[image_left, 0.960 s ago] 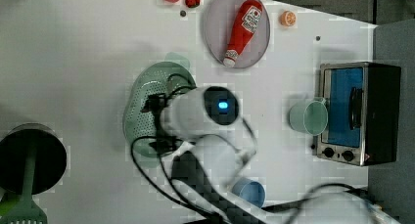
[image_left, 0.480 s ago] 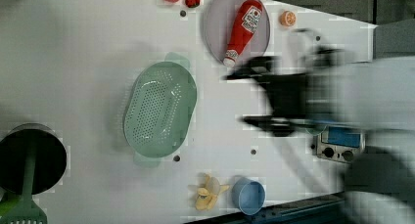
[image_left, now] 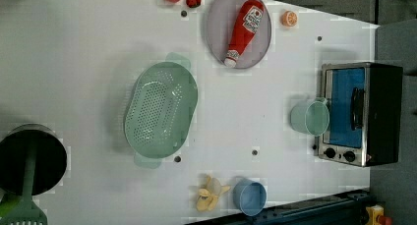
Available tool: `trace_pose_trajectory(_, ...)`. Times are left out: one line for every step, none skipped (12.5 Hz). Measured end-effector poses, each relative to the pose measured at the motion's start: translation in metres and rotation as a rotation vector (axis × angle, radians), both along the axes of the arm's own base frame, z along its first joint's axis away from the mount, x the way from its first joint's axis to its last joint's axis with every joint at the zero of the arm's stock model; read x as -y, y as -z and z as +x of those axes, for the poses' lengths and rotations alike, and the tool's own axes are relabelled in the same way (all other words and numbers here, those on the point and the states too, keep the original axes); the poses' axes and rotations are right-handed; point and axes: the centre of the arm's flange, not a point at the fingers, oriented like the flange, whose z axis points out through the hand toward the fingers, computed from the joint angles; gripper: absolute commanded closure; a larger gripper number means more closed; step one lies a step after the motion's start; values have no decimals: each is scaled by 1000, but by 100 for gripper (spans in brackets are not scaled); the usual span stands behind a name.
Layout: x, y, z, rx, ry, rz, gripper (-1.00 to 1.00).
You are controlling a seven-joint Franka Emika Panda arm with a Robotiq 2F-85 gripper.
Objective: Drag strainer right to left.
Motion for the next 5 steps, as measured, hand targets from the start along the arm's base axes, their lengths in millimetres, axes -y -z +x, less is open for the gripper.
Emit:
trace_pose_trajectory(47,-4,-8,-3,26,22,-100)
trace_pose_trajectory(84,-4,-16,0,68,52,-100)
trace_pose_trajectory(112,-1,-23,-1,96,49,-100)
trace_pose_trajectory(132,5,-29,-24,103,39,-100)
trace_pose_trajectory(142,12,-33,-49,100,45,-100)
